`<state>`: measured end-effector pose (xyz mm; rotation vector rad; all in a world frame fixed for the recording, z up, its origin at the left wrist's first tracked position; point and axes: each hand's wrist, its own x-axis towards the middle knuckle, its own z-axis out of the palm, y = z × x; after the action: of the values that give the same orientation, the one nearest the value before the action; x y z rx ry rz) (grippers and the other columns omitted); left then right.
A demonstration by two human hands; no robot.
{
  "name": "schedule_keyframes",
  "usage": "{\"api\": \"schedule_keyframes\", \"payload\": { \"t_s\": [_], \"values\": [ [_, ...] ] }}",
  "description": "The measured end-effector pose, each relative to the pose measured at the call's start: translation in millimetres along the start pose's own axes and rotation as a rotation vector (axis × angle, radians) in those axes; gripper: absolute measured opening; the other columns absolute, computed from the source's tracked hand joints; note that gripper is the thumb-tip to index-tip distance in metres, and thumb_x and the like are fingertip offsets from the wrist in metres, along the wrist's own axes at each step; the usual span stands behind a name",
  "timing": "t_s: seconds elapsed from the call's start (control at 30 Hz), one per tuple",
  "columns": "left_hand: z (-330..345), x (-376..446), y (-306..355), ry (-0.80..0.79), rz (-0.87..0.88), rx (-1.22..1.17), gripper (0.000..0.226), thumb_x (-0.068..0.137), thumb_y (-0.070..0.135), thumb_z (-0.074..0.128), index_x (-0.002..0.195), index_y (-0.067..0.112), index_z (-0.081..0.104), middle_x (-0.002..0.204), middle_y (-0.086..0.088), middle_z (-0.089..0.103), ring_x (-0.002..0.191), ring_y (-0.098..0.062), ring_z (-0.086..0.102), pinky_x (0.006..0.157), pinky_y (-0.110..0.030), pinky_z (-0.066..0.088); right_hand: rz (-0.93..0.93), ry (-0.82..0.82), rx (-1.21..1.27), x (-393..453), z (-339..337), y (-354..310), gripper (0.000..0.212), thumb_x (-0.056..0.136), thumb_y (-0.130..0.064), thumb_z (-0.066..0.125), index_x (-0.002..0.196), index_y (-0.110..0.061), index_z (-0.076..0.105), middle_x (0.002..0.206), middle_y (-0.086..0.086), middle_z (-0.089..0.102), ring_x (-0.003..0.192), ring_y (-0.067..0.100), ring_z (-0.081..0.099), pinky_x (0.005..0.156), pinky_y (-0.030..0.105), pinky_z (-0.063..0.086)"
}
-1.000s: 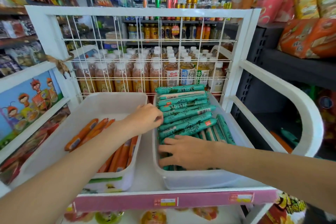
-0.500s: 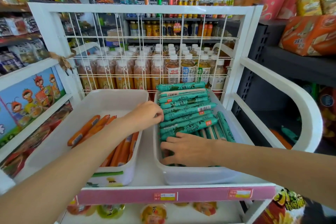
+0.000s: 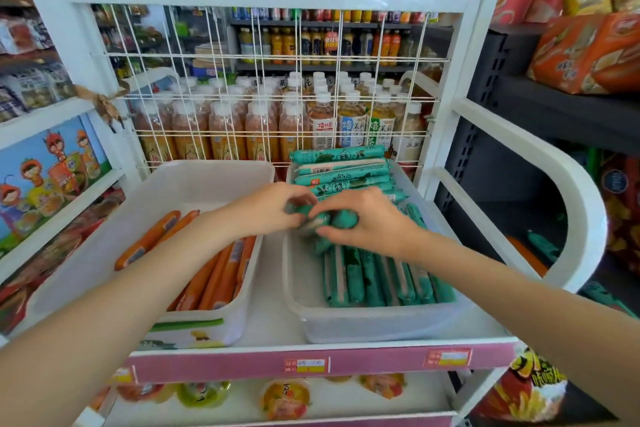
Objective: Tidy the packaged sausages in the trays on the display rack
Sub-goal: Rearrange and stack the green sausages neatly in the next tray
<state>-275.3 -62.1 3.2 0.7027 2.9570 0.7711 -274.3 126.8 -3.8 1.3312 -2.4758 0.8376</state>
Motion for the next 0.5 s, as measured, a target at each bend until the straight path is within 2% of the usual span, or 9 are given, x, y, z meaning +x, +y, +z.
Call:
{"api": "schedule_keyframes", "payload": {
  "t_s": [0.03, 0.1, 0.17, 0.23, 0.33, 0.4, 0.5],
  "values": [
    [-3, -1, 3, 0.006, 0.011, 0.001, 0.033, 0.086, 0.011, 0.06, 0.119, 0.013, 0.058, 0.118, 0.003, 0.057, 0.103, -0.003, 0.048, 0.089, -0.018, 0.039, 0.055, 0.057, 0.044, 3, -6, 0, 0.019, 0.08, -0.02, 0.071, 0.099, -0.017, 0.07, 0.095, -0.004, 0.071, 0.081, 0.001, 0.061, 0.077, 0.01, 0.044],
    [-8, -1, 9, 0.03, 0.031, 0.018, 0.034, 0.086, 0.01, 0.058, 0.12, 0.011, 0.058, 0.113, 0.008, 0.052, 0.103, -0.003, 0.045, 0.088, -0.015, 0.035, 0.19, 0.151, 0.136, 11, -19, 2, 0.015, 0.08, -0.024, 0.071, 0.093, -0.018, 0.069, 0.083, 0.004, 0.071, 0.06, 0.003, 0.061, 0.059, 0.016, 0.047],
    [-10, -1, 14, 0.013, 0.029, -0.064, 0.035, 0.087, 0.006, 0.058, 0.121, 0.01, 0.057, 0.109, 0.01, 0.051, 0.102, -0.002, 0.048, 0.084, -0.009, 0.037, 0.282, 0.172, 0.18, 17, -29, 6, 0.015, 0.08, -0.026, 0.07, 0.09, -0.015, 0.067, 0.07, 0.009, 0.067, 0.041, 0.003, 0.05, 0.045, 0.014, 0.037],
    [-9, -2, 19, -0.041, 0.002, -0.266, 0.035, 0.086, 0.002, 0.058, 0.119, 0.013, 0.055, 0.106, 0.01, 0.058, 0.097, -0.003, 0.056, 0.085, -0.008, 0.043, 0.309, 0.152, 0.196, 20, -38, 9, 0.014, 0.08, -0.027, 0.07, 0.088, -0.015, 0.067, 0.06, 0.006, 0.062, 0.04, 0.004, 0.047, 0.045, 0.016, 0.037],
    [-5, 2, 24, -0.046, -0.042, -0.475, 0.038, 0.083, 0.013, 0.065, 0.118, 0.021, 0.053, 0.112, 0.006, 0.062, 0.103, -0.005, 0.059, 0.095, -0.02, 0.044, 0.322, 0.195, 0.241, 21, -48, 8, 0.011, 0.08, -0.024, 0.07, 0.084, -0.014, 0.067, 0.054, 0.0, 0.056, 0.042, 0.005, 0.046, 0.047, 0.015, 0.037],
    [-5, 7, 29, 0.009, -0.026, -0.51, 0.035, 0.081, 0.022, 0.067, 0.114, 0.028, 0.056, 0.11, 0.011, 0.063, 0.101, 0.002, 0.059, 0.089, -0.015, 0.045, 0.318, 0.252, 0.254, 23, -53, 7, 0.011, 0.081, -0.022, 0.07, 0.083, -0.012, 0.066, 0.051, -0.003, 0.051, 0.041, 0.004, 0.042, 0.046, 0.014, 0.035],
    [-4, 13, 39, 0.068, 0.01, -0.604, 0.024, 0.079, 0.02, 0.069, 0.098, 0.03, 0.06, 0.093, 0.017, 0.067, 0.084, 0.008, 0.064, 0.075, -0.01, 0.05, 0.283, 0.296, 0.198, 29, -57, 4, 0.013, 0.079, -0.027, 0.071, 0.08, -0.016, 0.065, 0.056, 0.002, 0.055, 0.046, 0.007, 0.044, 0.048, 0.018, 0.038]
  ]
}}
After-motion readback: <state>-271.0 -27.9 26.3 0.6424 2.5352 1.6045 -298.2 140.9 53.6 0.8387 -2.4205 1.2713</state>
